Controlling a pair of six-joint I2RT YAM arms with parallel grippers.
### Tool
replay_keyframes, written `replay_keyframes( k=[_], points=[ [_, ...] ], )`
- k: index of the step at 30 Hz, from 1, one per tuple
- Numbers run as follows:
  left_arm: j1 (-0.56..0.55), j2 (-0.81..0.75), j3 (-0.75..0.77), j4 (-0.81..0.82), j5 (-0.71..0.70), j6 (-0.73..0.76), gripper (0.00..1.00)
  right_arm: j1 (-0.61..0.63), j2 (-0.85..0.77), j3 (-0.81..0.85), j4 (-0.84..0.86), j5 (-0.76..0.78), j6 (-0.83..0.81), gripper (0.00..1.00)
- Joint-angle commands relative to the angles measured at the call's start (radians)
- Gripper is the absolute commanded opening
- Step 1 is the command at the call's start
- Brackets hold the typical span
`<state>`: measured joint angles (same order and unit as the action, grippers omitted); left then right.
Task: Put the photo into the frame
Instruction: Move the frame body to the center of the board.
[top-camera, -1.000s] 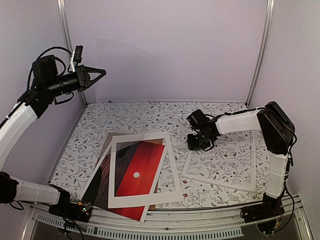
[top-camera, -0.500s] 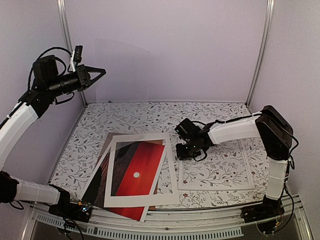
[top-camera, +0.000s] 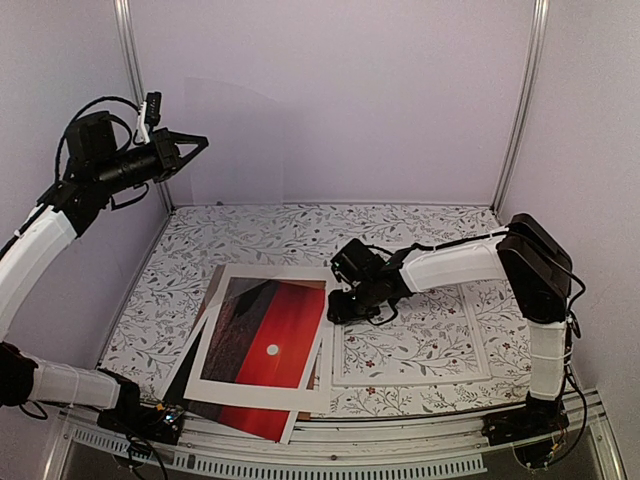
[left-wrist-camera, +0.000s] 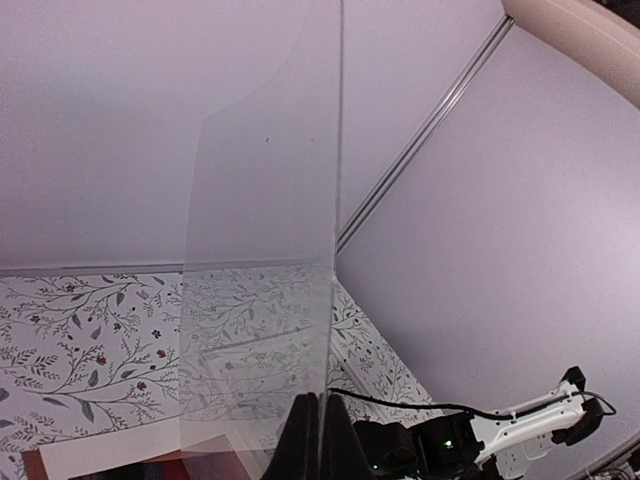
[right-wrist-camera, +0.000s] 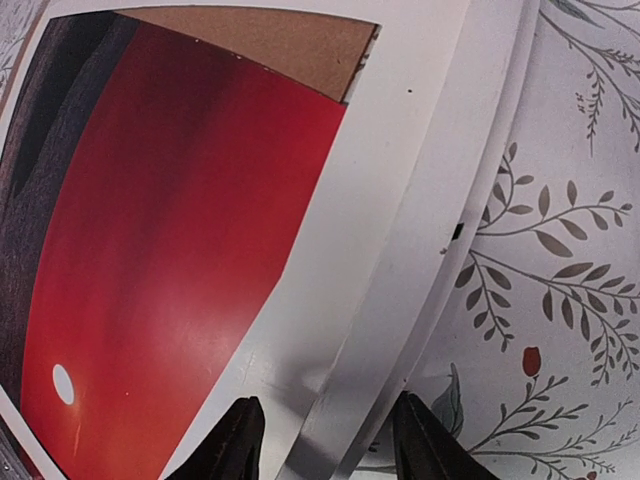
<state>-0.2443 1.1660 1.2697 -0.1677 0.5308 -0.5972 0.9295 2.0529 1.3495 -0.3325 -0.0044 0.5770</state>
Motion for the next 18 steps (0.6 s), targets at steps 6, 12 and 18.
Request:
replay_keyframes(
  k=[6,12,18],
  points=[
    [-0.005,-0.032,-0.081,0.151,-0.004,-0.146,0.00,-0.037,-0.112,-0.041,-0.036,0.069,-0.020,0.68],
    [-0.065,-0.023,-0.081,0.233,0.018,-0.224,0.00,-0.118,-0.331,-0.152,-0.041,0.102,-0.048,0.80],
    [-0.210,0.028,-0.056,0.326,0.013,-0.300,0.00,-0.273,-0.492,-0.220,-0.102,0.125,-0.099,0.84]
  ],
)
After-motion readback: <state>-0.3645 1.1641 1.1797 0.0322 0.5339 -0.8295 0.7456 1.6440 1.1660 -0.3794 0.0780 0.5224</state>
